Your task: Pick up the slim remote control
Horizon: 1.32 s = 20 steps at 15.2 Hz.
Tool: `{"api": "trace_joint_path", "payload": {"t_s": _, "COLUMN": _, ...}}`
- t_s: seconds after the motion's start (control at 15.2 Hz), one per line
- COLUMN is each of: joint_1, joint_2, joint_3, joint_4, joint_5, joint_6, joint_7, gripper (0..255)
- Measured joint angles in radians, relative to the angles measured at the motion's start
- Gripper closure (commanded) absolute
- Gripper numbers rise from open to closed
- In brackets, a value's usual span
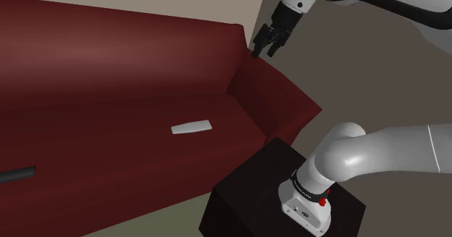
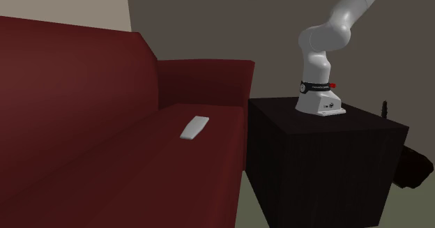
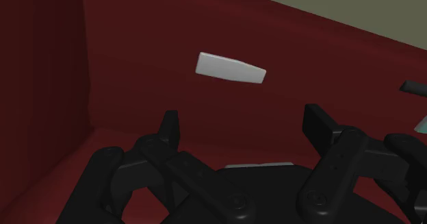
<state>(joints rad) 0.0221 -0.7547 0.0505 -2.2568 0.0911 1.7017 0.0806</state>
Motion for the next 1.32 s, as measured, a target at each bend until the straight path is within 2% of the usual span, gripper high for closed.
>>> {"api": "trace_joint_path", "payload": {"t_s": 0.13, "joint_1": 0.004, "joint_2": 0.007, "joint_3": -0.002, "joint_4": -0.010, "joint_5": -0.002, "joint_6": 0.014, "joint_7": -0.014, "gripper": 0}}
{"api": "trace_joint_path", "payload": {"t_s": 0.33, "joint_1": 0.026, "joint_2": 0.044, "joint_3": -0.016, "joint_4": -0.053, "joint_5": -0.012, "joint_6": 0.083, "joint_7": -0.090, "gripper": 0}}
{"api": "trace_joint_path", "payload": {"t_s": 0.79, "joint_1": 0.079, "joint_2": 0.198, "joint_3": -0.052, "joint_4": -0.148, "joint_5": -0.037, "joint_6": 0.303, "joint_7": -0.305, "gripper": 0}}
{"api": "trace_joint_path", "payload": {"t_s": 1.32, "joint_1": 0.132, "joint_2": 0.450, "joint_3": -0.086, "joint_4": -0.157, "joint_5": -0.055, "joint_6": 0.533, "joint_7": -0.548, "gripper": 0}}
